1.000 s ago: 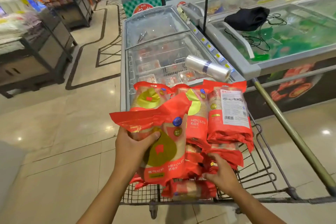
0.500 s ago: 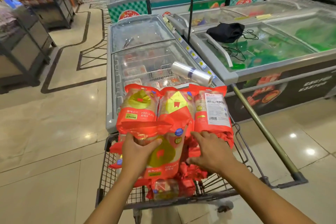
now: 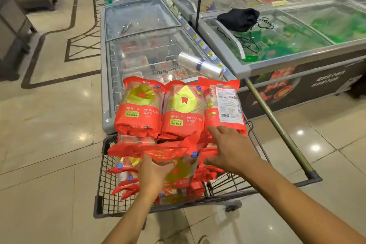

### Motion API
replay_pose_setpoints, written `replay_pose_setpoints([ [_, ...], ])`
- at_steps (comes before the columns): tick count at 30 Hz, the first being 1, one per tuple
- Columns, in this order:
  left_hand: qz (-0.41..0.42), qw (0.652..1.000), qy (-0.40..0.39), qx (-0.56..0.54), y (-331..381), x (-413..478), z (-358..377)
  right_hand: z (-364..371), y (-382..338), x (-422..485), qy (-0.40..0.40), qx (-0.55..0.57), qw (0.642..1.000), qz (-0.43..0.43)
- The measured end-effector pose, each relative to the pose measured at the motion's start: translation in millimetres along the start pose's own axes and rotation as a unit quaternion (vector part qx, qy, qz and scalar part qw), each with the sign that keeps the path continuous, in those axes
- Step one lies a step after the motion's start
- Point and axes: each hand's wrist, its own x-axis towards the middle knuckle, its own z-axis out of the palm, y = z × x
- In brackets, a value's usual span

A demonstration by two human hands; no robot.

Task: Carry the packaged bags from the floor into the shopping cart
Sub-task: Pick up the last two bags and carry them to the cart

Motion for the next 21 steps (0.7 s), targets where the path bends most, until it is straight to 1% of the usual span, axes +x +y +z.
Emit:
replay_pose_setpoints([
  [6, -0.049, 0.997, -0.036, 0.045, -48.1, 1.1, 37.0, 5.0, 3.8, -7.3, -0.001, 0.007, 1.0, -0.008],
  [9, -0.061, 0.994, -0.057, 0.064, -68.5, 0.2, 55.4, 13.9, 5.2, -11.4, -0.012, 0.015, 1.0, -0.008],
  [15, -0.091, 0.989, -0.09, 0.074, -97.9, 6.2, 72.1, 32.8, 5.9, -18.3, -0.034, 0.024, 0.999, -0.004],
  [19, -0.085, 0.986, -0.1, 0.099, -103.3, 14.2, 64.1, 36.9, 1.9, -14.4, -0.06, 0.008, 0.998, -0.008],
  [21, -0.063, 0.985, -0.106, 0.123, -100.3, 16.9, 57.3, 35.7, -0.6, -9.5, -0.065, 0.011, 0.998, -0.011],
])
